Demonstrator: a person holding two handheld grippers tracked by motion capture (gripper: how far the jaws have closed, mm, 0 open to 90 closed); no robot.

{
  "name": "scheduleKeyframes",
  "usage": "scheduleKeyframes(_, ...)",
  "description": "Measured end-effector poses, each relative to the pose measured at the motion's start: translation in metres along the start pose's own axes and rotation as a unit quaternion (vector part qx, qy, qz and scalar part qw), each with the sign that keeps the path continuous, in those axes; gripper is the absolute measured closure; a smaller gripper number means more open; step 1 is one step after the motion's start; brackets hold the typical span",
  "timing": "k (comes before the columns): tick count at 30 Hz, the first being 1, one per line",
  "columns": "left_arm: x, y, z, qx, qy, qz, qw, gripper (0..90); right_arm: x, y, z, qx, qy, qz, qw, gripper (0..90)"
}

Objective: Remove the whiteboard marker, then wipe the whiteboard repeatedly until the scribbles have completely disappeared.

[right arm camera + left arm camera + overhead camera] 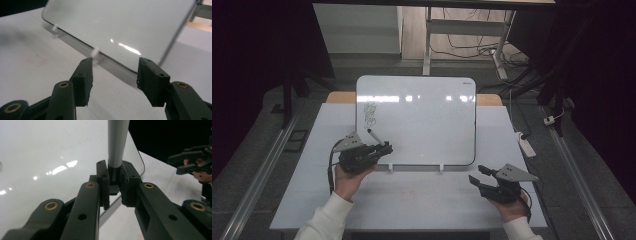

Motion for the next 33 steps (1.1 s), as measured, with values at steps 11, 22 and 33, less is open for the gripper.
scheduleKeyframes(11, -0.027, -0.017, 0.018, 0.058, 0.005, 0.042, 0.9975, 77.7, 0.012, -0.005, -0.019, -0.018, 0.003, -0.022, 0.9996, 46.8)
scheduleKeyframes(22, -0.062, -0.025, 0.036, 0.087, -0.008, 0.085, 0.9925, 77.7, 0.017, -0.005, -0.026, -0.031, 0.006, -0.03, 0.9991, 46.7)
scheduleKeyframes(33, -0.103, -0.009, 0.068, 0.102, 0.003, 0.114, 0.9883, 77.7, 0.016, -0.002, -0.029, -0.044, -0.002, -0.032, 0.9985, 45.8)
Point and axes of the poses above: each handheld gripper's, and its own axes: y roughly forward along the jaws, z roughly out of its top, x roughly to its right, the point moved 3 cm from there along y, roughly forward along the jaws, and after that the axes turned 9 degrees about x, right-handed, at the moved point
